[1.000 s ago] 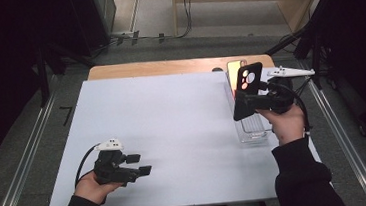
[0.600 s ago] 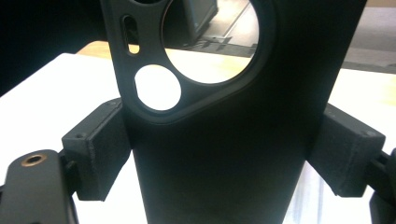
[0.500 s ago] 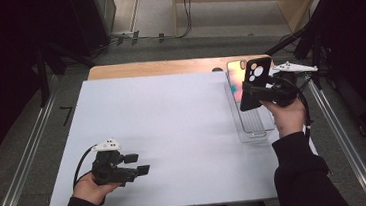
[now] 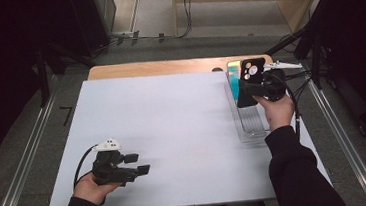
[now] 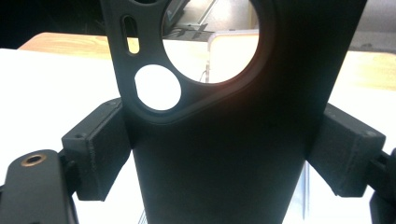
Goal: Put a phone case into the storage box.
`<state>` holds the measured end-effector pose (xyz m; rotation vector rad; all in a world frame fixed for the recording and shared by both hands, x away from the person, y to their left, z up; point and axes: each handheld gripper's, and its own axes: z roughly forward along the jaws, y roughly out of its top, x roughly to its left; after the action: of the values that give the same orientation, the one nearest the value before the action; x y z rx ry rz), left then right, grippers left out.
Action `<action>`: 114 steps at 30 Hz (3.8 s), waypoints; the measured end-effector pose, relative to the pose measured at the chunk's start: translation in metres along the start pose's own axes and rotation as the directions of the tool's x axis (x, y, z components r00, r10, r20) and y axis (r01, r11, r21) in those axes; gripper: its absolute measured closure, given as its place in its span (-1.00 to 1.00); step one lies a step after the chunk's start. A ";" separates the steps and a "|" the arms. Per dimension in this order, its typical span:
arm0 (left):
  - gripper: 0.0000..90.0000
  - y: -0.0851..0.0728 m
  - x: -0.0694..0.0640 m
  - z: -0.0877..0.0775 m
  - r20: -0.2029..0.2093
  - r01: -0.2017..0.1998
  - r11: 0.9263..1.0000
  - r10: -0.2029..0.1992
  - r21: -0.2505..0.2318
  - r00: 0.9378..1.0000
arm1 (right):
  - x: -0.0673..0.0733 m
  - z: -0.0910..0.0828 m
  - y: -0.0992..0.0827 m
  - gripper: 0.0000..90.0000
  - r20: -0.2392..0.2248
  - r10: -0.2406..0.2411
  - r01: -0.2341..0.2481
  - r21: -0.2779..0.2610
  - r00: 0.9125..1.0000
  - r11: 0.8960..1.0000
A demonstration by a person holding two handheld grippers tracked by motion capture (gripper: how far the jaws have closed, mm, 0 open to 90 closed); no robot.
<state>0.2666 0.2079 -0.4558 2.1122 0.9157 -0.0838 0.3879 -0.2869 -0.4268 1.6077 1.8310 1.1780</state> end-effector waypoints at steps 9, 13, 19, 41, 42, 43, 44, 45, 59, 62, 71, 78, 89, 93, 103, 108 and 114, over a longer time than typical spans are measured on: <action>-0.31 -0.001 0.000 0.000 0.002 0.003 1.000 -0.003 -0.002 1.000 | -0.005 0.026 0.000 -0.72 0.032 0.021 -0.022 0.023 0.999 1.000; -0.31 0.000 0.000 0.001 0.003 0.002 1.000 -0.002 0.000 1.000 | -0.008 0.038 -0.001 -0.72 0.041 0.043 -0.045 0.051 0.998 0.998; -0.31 -0.001 -0.001 0.001 0.005 0.000 1.000 0.000 0.000 1.000 | -0.011 0.053 0.001 -0.72 0.064 0.052 -0.056 0.076 0.997 0.996; -0.31 0.000 0.000 0.001 0.010 0.000 1.000 0.000 -0.002 1.000 | -0.007 0.087 0.021 -0.72 0.135 0.003 -0.017 0.103 0.991 0.995; -0.31 0.000 0.000 0.001 0.011 0.000 1.000 0.000 -0.002 1.000 | -0.007 0.088 0.023 -0.72 0.136 0.006 -0.020 0.100 0.991 0.995; -0.31 -0.001 0.000 0.001 0.010 0.001 1.000 -0.001 -0.002 1.000 | -0.008 0.089 0.024 -0.72 0.138 0.005 -0.018 0.094 0.990 0.995; -0.31 -0.001 0.000 0.001 0.009 0.001 1.000 -0.001 -0.005 1.000 | -0.007 0.089 0.026 -0.72 0.139 0.004 -0.017 0.094 0.990 0.995; -0.31 -0.001 0.000 0.001 0.011 0.002 1.000 -0.002 -0.005 1.000 | -0.007 0.089 0.028 -0.72 0.140 -0.004 -0.009 0.092 0.990 0.996; -0.31 0.000 -0.001 0.001 0.011 -0.002 1.000 0.002 -0.003 1.000 | -0.008 0.092 0.027 -1.00 0.130 -0.012 -0.001 0.106 0.991 0.994; -0.31 0.000 -0.001 0.001 0.012 -0.002 1.000 0.002 -0.003 1.000 | -0.009 0.092 0.028 -1.00 0.120 -0.006 -0.006 0.100 0.993 0.995; -0.31 0.000 0.000 0.001 0.013 0.005 1.000 -0.005 -0.002 1.000 | -0.007 0.079 0.034 -1.00 0.105 -0.009 0.001 0.074 0.994 0.997; -0.31 0.001 0.002 0.002 0.009 0.011 1.000 -0.011 0.006 1.000 | 0.002 0.063 0.041 -1.00 0.065 -0.015 0.010 0.077 0.998 0.997; -0.31 0.003 0.004 0.002 0.007 0.029 1.000 -0.029 0.005 1.000 | 0.028 0.043 0.041 -1.00 -0.065 -0.036 0.045 0.152 0.997 0.987; -0.31 0.004 0.005 0.002 0.011 0.031 1.000 -0.031 0.002 0.999 | 0.041 0.035 0.039 -1.00 -0.114 -0.055 0.072 0.152 0.992 0.986; -0.31 0.007 0.007 0.003 0.015 0.039 0.999 -0.039 0.008 0.999 | 0.066 0.021 0.021 -1.00 -0.244 -0.102 0.147 0.174 0.964 0.974; -0.31 0.008 0.008 0.004 0.018 0.038 0.999 -0.038 0.008 0.999 | 0.069 0.013 0.007 -0.83 -0.282 -0.097 0.148 0.164 0.954 0.975; -0.31 0.011 0.007 0.006 0.024 0.030 0.999 -0.030 0.012 0.999 | 0.070 0.005 -0.002 -0.70 -0.330 -0.099 0.164 0.175 0.939 0.971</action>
<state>0.2804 0.2032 -0.4551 2.1037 0.9347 -0.1300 0.3739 -0.2191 -0.4168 1.4298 2.2903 1.2875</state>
